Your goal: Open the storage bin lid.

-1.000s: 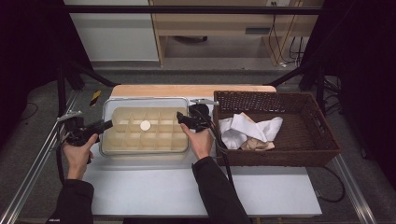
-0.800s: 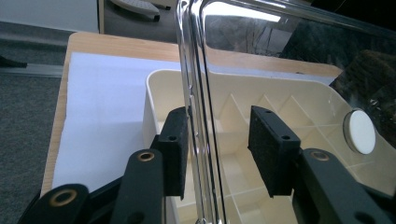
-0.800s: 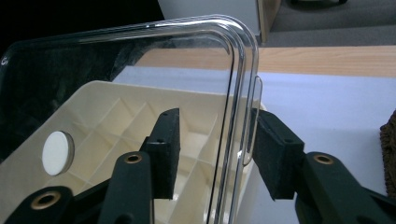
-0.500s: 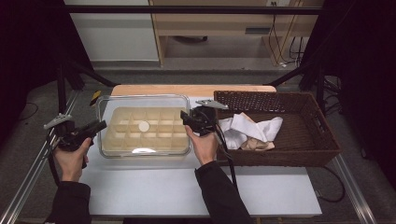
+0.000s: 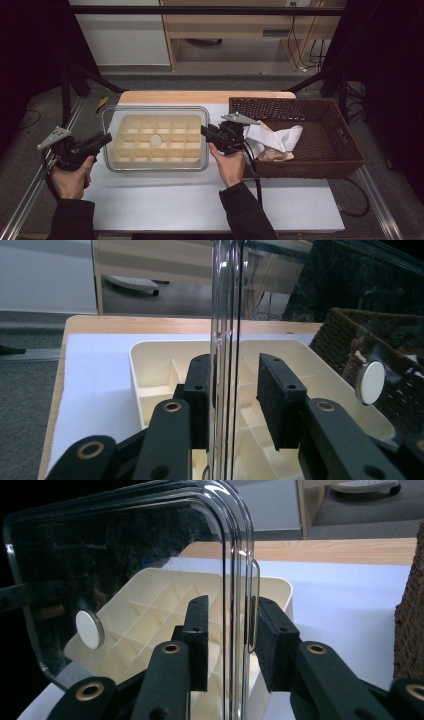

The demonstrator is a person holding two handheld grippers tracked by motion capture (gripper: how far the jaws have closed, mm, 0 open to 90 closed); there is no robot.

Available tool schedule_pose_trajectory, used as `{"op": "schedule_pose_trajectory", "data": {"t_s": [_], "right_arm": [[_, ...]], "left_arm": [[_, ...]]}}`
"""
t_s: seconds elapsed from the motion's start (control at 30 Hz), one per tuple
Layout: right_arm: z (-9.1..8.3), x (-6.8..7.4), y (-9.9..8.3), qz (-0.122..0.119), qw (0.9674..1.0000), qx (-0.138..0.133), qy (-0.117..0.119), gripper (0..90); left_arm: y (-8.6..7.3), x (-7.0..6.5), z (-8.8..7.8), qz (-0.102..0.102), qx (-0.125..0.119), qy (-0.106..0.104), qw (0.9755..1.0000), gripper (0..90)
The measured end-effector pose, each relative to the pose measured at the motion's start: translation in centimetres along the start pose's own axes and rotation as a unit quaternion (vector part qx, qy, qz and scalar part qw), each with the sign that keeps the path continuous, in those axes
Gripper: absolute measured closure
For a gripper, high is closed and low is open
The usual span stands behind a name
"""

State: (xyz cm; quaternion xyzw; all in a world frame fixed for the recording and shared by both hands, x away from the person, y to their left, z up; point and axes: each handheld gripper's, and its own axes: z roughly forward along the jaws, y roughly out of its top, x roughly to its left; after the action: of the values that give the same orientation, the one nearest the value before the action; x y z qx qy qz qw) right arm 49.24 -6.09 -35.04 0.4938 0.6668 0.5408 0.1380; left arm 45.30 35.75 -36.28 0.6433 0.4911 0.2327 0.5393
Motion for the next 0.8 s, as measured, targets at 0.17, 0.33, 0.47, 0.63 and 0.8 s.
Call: {"op": "schedule_pose_trajectory", "data": {"t_s": [0.17, 0.33, 0.47, 0.63, 0.8], "right_arm": [[-2.0, 0.0, -0.5, -0.003, 0.9999, -0.005, 0.015, 72.0], [-3.5, 0.0, -1.2, -0.008, 0.9995, -0.002, 0.031, 74.0], [-4.7, 0.2, -1.7, -0.012, 0.999, 0.003, 0.043, 75.2], [-5.9, 0.3, -2.4, -0.016, 0.9984, 0.005, 0.054, 76.2], [-7.2, 0.4, -3.3, -0.018, 0.9975, 0.013, 0.066, 77.0]], "left_arm": [[-0.4, -0.9, -0.7, 0.004, 0.001, -0.008, 1.0, 66.2], [-1.2, -1.5, -1.4, 0.003, 0.007, -0.012, 0.9999, 66.0], [-1.8, -2.0, -2.1, -0.002, 0.012, -0.018, 0.9998, 65.9], [-2.6, -2.7, -2.8, -0.003, 0.02, -0.021, 0.9996, 65.8], [-3.5, -3.2, -3.6, -0.006, 0.027, -0.025, 0.9993, 65.7]]}}
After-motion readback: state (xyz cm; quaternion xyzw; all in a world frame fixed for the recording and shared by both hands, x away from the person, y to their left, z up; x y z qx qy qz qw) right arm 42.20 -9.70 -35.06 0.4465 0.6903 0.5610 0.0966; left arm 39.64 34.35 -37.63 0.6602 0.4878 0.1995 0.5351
